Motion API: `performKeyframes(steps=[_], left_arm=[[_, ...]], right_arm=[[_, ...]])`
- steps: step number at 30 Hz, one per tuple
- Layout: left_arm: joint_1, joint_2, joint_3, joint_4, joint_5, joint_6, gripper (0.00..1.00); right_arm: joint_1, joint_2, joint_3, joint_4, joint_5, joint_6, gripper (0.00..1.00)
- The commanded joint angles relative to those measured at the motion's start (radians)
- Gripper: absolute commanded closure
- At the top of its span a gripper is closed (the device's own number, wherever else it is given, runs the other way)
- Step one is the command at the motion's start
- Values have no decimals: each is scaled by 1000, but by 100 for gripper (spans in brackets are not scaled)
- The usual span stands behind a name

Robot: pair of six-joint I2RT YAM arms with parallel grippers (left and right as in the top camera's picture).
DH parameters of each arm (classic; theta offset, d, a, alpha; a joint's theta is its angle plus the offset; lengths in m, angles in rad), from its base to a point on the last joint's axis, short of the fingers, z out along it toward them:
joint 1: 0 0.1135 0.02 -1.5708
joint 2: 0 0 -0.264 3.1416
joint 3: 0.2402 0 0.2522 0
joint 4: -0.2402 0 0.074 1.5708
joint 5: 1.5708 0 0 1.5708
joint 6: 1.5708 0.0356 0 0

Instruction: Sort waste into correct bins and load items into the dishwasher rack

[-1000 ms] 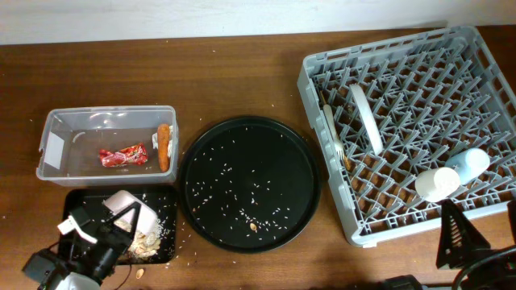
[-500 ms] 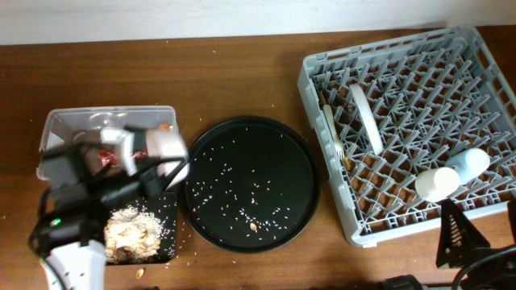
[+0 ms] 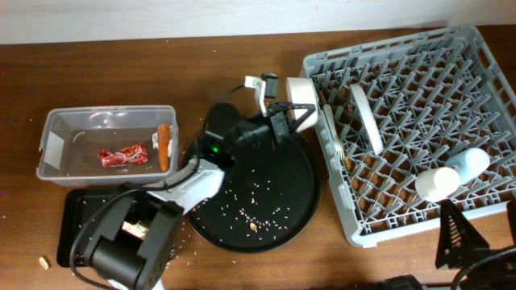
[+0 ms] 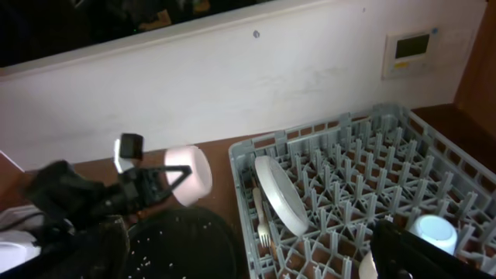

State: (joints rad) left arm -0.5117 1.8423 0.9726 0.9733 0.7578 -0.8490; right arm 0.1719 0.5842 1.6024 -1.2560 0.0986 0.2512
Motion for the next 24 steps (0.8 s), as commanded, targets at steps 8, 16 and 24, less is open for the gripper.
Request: performKeyframes(steps=[8, 16, 24], left_arm=[[-331, 7, 4, 44, -137, -179, 100], [-418, 9, -11, 48, -217, -356, 100], [-417, 9, -111, 47, -323, -409, 100]], right_arm=[[5, 0, 2, 2, -2, 1, 1], [5, 0, 2, 2, -2, 1, 1], [5, 0, 2, 2, -2, 1, 1]])
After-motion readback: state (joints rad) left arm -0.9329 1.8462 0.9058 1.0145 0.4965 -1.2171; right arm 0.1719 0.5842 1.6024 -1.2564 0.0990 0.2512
